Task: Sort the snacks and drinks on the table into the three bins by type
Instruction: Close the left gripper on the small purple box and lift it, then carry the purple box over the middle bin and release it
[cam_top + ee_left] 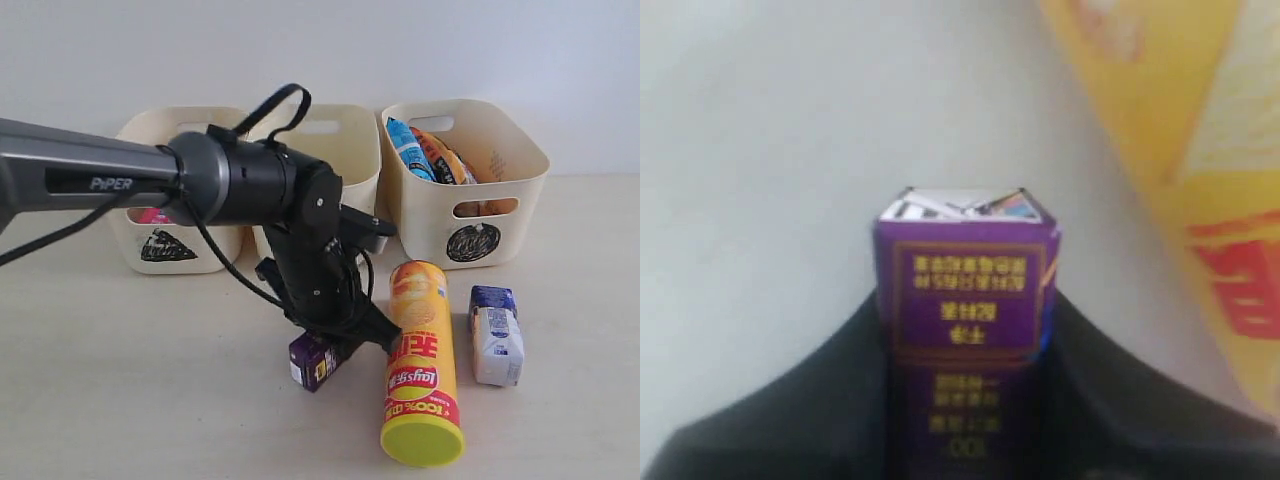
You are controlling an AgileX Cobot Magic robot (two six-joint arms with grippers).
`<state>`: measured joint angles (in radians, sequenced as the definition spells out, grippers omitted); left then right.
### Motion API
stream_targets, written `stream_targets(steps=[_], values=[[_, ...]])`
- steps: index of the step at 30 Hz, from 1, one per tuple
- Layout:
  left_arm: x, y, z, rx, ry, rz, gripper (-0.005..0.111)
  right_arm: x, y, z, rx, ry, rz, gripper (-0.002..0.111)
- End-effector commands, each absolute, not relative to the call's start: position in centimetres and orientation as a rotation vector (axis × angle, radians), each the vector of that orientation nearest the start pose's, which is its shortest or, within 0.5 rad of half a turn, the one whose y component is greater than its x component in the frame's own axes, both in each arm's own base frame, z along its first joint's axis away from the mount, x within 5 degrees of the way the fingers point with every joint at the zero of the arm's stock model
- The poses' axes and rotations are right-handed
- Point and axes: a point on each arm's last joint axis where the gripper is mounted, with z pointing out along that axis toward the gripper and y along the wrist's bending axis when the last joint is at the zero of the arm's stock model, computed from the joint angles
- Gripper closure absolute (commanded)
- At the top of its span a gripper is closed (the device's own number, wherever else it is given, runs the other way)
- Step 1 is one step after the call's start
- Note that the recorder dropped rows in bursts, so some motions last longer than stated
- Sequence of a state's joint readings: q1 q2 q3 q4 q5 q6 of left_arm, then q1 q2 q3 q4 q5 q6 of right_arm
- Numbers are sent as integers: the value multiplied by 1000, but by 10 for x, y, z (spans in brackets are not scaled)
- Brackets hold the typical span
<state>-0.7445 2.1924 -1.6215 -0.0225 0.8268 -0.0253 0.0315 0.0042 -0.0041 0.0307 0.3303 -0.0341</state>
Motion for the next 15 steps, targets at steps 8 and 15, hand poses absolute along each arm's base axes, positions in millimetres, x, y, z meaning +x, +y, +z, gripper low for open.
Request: stream_targets(steps=[8,15], values=[[362,-291,311,839,2147,-228,103,54,2,184,-37,1808,26,108],[418,-274,314,670,1956,-251,103,54,2,184,-36,1801,25,108]])
